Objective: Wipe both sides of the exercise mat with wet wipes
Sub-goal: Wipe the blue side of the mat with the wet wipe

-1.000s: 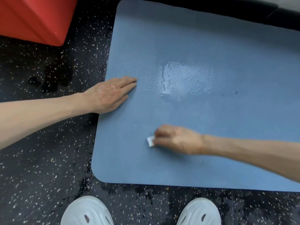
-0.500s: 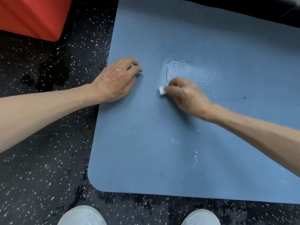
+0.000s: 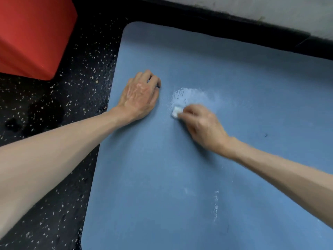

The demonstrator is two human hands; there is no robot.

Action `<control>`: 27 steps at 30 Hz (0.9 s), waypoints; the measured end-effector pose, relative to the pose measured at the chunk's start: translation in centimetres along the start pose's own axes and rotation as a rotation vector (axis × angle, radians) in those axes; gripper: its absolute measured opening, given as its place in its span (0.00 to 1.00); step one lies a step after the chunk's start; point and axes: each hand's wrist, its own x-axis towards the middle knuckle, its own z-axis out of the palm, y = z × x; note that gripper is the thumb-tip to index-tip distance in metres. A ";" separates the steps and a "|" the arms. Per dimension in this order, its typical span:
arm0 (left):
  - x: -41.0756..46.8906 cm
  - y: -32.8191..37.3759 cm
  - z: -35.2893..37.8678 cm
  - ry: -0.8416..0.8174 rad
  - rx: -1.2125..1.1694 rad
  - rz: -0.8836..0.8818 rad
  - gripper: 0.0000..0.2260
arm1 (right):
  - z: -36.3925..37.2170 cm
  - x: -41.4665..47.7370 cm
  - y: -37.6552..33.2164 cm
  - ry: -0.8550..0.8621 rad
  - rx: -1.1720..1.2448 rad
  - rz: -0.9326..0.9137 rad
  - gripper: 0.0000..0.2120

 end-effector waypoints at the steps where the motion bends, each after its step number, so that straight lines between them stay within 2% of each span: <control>1: 0.5 -0.3 0.0 0.026 0.009 -0.054 0.11 | 0.2 -1.2 -1.0 -0.058 0.042 -0.048 0.13; 3: 1.7 -1.0 0.3 0.064 0.026 -0.175 0.10 | 0.1 -3.0 -2.2 -0.145 0.113 -0.122 0.12; 5: 2.9 -1.3 0.5 0.082 0.043 -0.256 0.10 | 0.0 -2.0 -1.1 -0.157 0.135 -0.131 0.13; 7: 4.1 -1.3 0.8 0.086 0.047 -0.294 0.11 | 0.1 0.7 0.9 -0.073 0.078 -0.050 0.13; 10: 5.0 -1.3 1.5 0.090 0.082 -0.313 0.12 | 0.2 3.2 2.2 0.075 -0.029 0.114 0.09; 11: 5.0 -1.3 1.6 0.102 0.100 -0.313 0.12 | 0.4 2.8 1.8 0.085 -0.028 0.117 0.08; 14: 4.8 -1.4 1.8 0.113 0.133 -0.305 0.11 | 0.4 -0.4 -0.5 -0.041 0.096 0.024 0.06; 17: 5.0 -1.3 1.6 0.099 0.146 -0.312 0.11 | -0.5 -1.5 -0.9 -0.037 0.253 0.108 0.08; 19: 5.1 -1.3 1.6 0.093 0.137 -0.319 0.11 | -0.6 -0.8 0.0 0.023 0.228 0.215 0.10; 21: 5.1 -1.3 1.7 0.094 0.120 -0.321 0.11 | -0.3 0.0 0.4 0.005 0.188 0.251 0.11; 27: 5.0 -1.4 1.8 0.088 0.119 -0.327 0.13 | -0.3 2.3 0.5 -0.141 0.194 0.143 0.13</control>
